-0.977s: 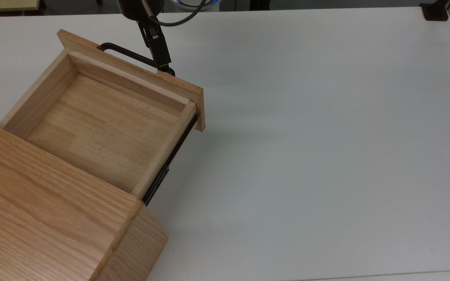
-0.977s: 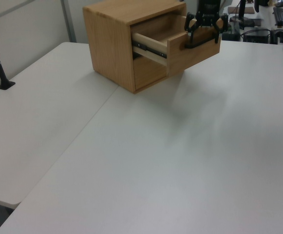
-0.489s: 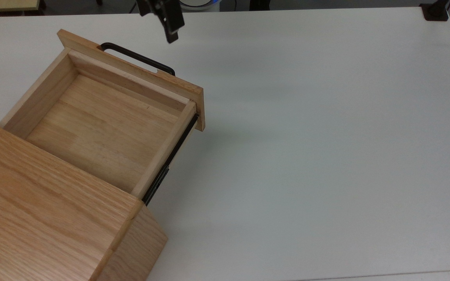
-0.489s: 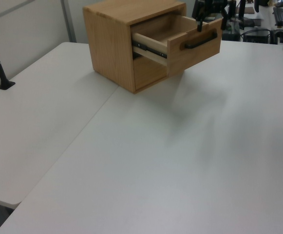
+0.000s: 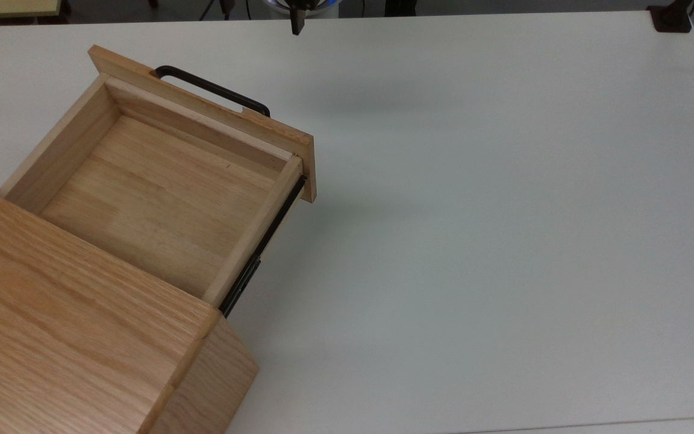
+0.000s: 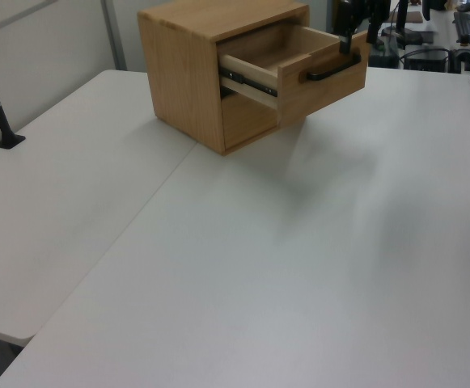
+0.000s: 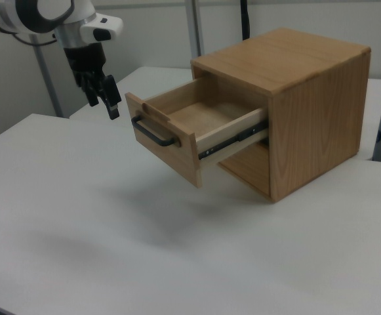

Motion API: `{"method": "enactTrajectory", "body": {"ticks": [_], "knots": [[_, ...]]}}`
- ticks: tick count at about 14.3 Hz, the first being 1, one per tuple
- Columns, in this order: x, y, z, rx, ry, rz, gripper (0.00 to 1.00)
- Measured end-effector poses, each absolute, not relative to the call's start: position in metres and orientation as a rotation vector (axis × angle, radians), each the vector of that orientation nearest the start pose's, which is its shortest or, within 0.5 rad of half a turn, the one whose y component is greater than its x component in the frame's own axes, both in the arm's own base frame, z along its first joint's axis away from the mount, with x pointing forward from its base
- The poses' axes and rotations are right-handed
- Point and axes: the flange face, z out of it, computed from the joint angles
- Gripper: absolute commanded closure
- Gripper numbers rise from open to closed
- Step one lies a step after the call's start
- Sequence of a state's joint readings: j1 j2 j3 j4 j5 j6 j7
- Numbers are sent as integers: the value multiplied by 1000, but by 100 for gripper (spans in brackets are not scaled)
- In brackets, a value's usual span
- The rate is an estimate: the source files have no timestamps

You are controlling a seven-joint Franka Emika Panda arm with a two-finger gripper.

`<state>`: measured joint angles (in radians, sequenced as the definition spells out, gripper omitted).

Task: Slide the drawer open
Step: 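Open the gripper, release the handle and lift the gripper away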

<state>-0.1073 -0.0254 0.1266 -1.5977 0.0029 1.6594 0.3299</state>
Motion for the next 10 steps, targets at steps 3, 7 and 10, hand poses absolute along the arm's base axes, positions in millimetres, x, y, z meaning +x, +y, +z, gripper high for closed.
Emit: {"method": "enactTrajectory", "body": {"ticks": [3, 7, 10], "knots": [[555, 7, 630, -3178, 185, -130, 0], [555, -21, 629, -3198, -53, -118, 0], [555, -22, 628, -3199, -79, -114, 0]]}}
